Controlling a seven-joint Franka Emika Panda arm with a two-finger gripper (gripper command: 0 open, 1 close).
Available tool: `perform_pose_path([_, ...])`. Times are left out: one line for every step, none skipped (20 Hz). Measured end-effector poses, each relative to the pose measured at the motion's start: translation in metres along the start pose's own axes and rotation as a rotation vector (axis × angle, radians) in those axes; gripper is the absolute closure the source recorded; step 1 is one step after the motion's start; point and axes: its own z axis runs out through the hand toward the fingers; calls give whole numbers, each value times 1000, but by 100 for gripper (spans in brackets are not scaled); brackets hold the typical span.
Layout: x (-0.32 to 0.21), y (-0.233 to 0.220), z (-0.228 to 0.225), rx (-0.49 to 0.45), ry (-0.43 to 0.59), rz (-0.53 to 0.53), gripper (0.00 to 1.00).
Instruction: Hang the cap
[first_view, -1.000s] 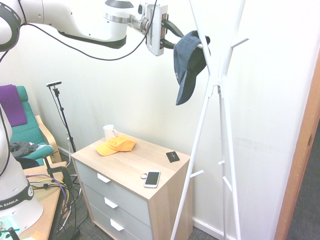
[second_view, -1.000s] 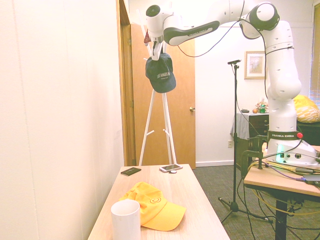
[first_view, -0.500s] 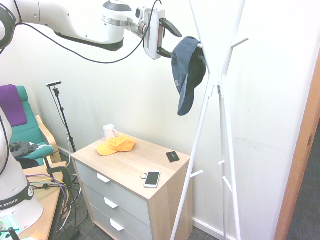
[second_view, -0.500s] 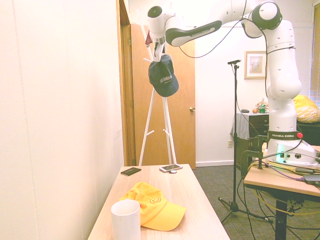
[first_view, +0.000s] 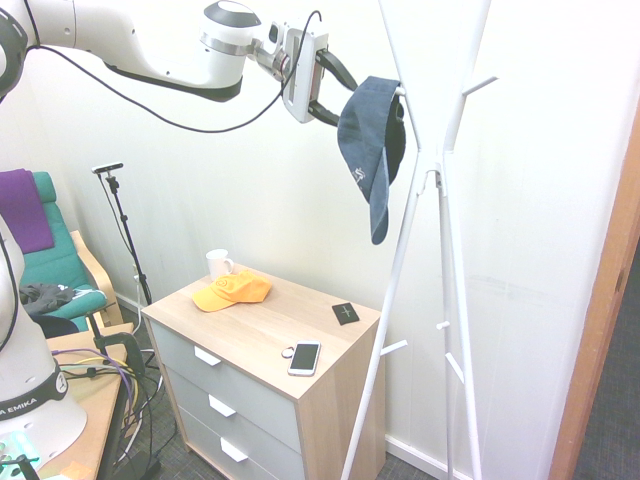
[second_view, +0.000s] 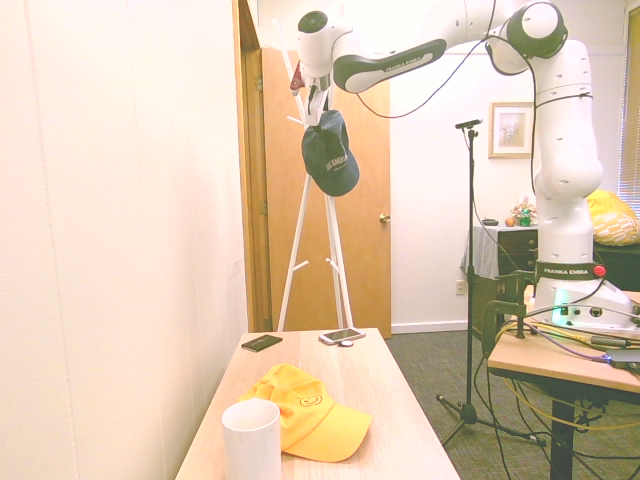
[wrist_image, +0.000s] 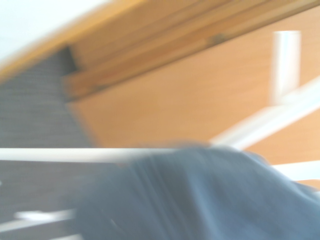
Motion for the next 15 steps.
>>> perform_pose_path([-4, -3, -9, 40, -45, 12, 0])
perform_pose_path([-7, -6, -19, 82, -91, 24, 0])
perform_pose_path([-8, -8, -30, 124, -135, 33, 0])
perform_pose_path([-7, -9, -38, 167, -181, 39, 0])
perform_pose_path([-5, -8, -45, 208, -227, 44, 0])
perform_pose_path([-2, -7, -50, 248, -274, 47, 0])
perform_pose_path([1, -4, -52, 286, -321, 50, 0])
perform_pose_path([3, -2, -52, 322, -370, 52, 0])
perform_pose_path([5, 0, -51, 358, -421, 54, 0])
perform_pose_path([6, 1, -50, 394, -471, 54, 0])
perform_pose_path([6, 2, -48, 431, -522, 53, 0])
perform_pose_path([5, 2, -48, 468, -571, 52, 0])
perform_pose_path([4, 1, -48, 500, -610, 46, 0])
perform_pose_path([3, 1, -47, 513, -629, 43, 0])
perform_pose_path([2, 1, -47, 517, -639, 41, 0])
